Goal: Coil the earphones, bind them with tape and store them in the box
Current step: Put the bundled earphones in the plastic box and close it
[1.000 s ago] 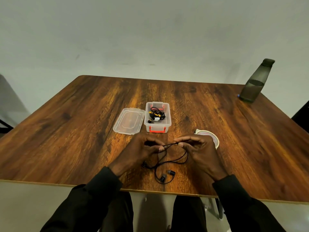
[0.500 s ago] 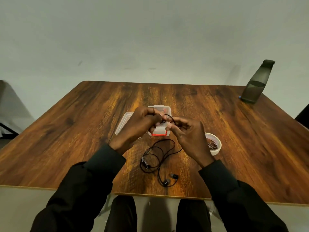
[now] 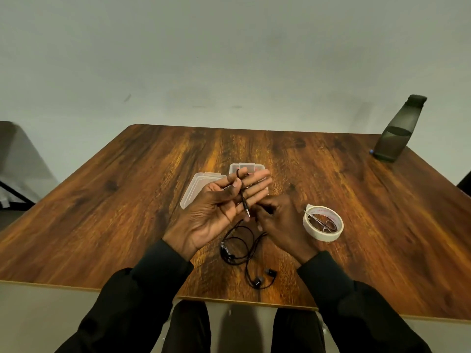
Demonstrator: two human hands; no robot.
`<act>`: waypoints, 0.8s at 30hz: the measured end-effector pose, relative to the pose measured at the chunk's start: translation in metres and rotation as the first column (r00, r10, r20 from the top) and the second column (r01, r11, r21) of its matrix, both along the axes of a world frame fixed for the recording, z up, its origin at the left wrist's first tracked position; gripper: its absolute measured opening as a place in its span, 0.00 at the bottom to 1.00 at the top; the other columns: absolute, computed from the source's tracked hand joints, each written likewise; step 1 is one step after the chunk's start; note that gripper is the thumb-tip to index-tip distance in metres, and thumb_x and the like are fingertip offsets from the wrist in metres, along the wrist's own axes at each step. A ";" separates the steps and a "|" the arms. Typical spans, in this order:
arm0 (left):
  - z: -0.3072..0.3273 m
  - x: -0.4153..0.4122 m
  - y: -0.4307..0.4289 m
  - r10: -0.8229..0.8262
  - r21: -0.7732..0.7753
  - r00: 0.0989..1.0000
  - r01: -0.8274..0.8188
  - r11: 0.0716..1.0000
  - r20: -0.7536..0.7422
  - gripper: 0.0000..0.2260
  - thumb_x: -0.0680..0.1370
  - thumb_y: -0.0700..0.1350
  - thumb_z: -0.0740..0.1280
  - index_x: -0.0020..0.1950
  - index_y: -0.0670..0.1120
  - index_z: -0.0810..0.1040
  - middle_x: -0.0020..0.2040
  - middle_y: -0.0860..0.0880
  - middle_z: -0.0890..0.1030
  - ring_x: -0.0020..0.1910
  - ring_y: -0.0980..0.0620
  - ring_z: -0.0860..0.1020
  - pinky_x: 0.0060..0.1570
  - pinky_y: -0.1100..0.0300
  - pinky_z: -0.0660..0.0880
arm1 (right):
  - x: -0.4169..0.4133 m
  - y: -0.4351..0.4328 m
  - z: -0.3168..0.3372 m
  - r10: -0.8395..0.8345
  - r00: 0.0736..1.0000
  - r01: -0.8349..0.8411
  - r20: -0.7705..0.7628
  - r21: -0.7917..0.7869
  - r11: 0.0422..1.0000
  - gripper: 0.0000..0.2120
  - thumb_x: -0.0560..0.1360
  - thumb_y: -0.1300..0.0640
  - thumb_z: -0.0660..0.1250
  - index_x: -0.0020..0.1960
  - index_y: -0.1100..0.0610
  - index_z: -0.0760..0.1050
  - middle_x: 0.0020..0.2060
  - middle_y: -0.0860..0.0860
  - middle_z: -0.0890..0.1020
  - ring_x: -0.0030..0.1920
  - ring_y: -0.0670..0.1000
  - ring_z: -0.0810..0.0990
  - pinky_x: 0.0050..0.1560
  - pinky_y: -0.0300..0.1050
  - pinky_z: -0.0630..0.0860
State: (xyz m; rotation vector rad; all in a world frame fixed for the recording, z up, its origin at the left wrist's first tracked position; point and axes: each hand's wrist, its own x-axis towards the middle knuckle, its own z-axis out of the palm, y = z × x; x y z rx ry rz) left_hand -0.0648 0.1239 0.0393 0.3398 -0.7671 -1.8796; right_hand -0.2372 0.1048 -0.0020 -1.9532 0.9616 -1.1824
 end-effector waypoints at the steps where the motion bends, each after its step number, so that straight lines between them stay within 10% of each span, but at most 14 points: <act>1: 0.000 -0.001 -0.001 0.069 -0.009 0.998 -0.069 0.998 0.004 0.14 0.84 0.31 0.54 0.59 0.35 0.79 0.71 0.29 0.73 0.71 0.33 0.74 0.72 0.40 0.69 | 0.003 0.005 -0.002 0.032 0.998 -0.032 -0.054 -0.004 0.999 0.13 0.81 0.67 0.65 0.42 0.59 0.84 0.34 0.42 0.83 0.34 0.38 0.80 0.39 0.31 0.71; 10: -0.003 0.002 -0.010 0.492 -0.141 0.852 -0.473 0.870 0.180 0.17 0.79 0.35 0.65 0.68 0.32 0.75 0.64 0.36 0.81 0.66 0.38 0.80 0.67 0.47 0.76 | -0.010 0.026 -0.004 0.006 0.928 -0.090 -0.372 -0.208 0.974 0.13 0.83 0.54 0.65 0.67 0.51 0.80 0.61 0.45 0.84 0.62 0.41 0.80 0.60 0.45 0.79; 17: -0.022 -0.011 -0.001 0.640 -0.471 0.562 -0.435 0.767 0.524 0.10 0.80 0.33 0.68 0.60 0.32 0.82 0.53 0.39 0.87 0.53 0.49 0.86 0.54 0.59 0.81 | -0.019 0.013 0.034 -0.174 0.953 0.027 -0.247 -0.506 0.862 0.09 0.78 0.56 0.71 0.56 0.56 0.85 0.50 0.51 0.87 0.50 0.47 0.84 0.51 0.48 0.82; 24: -0.020 -0.012 0.012 0.323 -0.189 0.816 -0.263 0.946 0.479 0.17 0.82 0.34 0.54 0.53 0.33 0.83 0.36 0.41 0.78 0.40 0.39 0.80 0.43 0.55 0.80 | -0.019 -0.015 0.054 -0.193 0.979 0.134 -0.071 -0.490 0.861 0.05 0.75 0.64 0.75 0.50 0.59 0.87 0.46 0.51 0.87 0.48 0.46 0.85 0.49 0.43 0.82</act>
